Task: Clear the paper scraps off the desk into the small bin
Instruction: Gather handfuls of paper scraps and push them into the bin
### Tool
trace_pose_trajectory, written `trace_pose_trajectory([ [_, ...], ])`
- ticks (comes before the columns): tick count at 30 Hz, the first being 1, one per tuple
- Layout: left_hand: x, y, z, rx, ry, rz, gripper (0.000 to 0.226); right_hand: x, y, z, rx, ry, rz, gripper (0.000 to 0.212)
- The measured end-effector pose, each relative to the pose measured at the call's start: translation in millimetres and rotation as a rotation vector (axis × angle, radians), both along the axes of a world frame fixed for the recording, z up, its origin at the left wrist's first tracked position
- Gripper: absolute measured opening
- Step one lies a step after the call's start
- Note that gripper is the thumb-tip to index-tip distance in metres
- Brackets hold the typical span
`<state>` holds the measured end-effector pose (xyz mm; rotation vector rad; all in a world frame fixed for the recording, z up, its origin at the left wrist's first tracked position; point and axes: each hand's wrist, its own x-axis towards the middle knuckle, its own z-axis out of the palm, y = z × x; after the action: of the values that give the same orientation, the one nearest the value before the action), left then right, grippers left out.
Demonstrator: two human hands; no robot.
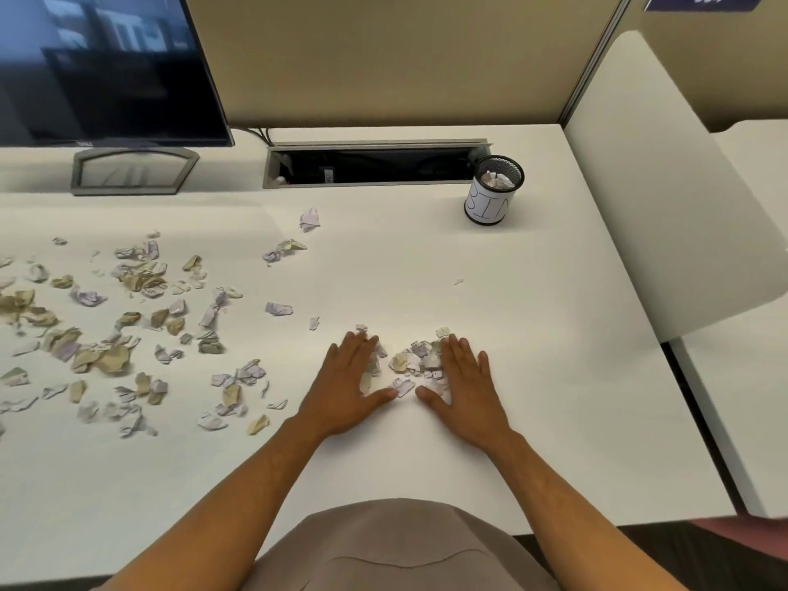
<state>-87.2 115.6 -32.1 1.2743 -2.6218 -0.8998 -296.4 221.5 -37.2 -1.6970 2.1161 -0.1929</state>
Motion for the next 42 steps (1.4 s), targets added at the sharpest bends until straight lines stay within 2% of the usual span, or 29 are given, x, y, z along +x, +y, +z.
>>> trace_pose_trajectory([
  [3,-4.7,6.6,-3.0,0.019,-0.047,-0.139,0.102,5.5,-2.7,1.7,-0.025,-0.032,0.037,0.094],
  [7,-10.6,3.9,-0.2,-0.023,-0.084,-0.148,0.091,1.6,-3.7,11.5,-0.106,-0.078,-0.003,0.076],
  [10,-18.8,-5.0,6.0,-0.090,-0.176,-0.187,0.083,3.1,-11.8,20.6,-0.045,-0.034,0.038,0.067],
  [14,-31.7,-12.8,11.7,-0.083,-0.244,-0.265,0.074,11.6,-18.6,28.4,-0.026,0.036,0.130,0.051],
  [17,-38.3,-13.8,13.5,-0.096,-0.236,-0.298,0.055,14.4,-18.0,35.4,-0.046,0.033,0.103,0.040],
  [22,-38.9,-15.4,-0.1,-0.115,-0.109,-0.278,0.005,14.9,-18.6,38.6,-0.018,0.105,0.138,0.026],
  [26,-41.8,-17.2,2.7,-0.148,-0.003,-0.270,0.018,17.4,-20.1,42.9,0.017,0.137,0.171,0.024],
  [32,-47.2,-12.9,9.8,-0.079,-0.085,-0.228,0.014,15.2,-24.7,45.0,0.047,0.093,0.151,0.022],
  [35,-49.6,-13.1,12.6,-0.009,-0.060,-0.120,0.015,9.9,-28.2,42.8,0.032,-0.027,0.053,0.026],
  [38,-53.6,-14.0,17.2,0.090,-0.001,0.025,0.016,0.6,-31.1,39.8,-0.042,-0.314,-0.126,0.032],
  [42,-57.6,-20.2,26.5,0.215,0.112,0.177,0.024,-17.1,-32.7,46.4,-0.075,-0.582,-0.322,0.018],
])
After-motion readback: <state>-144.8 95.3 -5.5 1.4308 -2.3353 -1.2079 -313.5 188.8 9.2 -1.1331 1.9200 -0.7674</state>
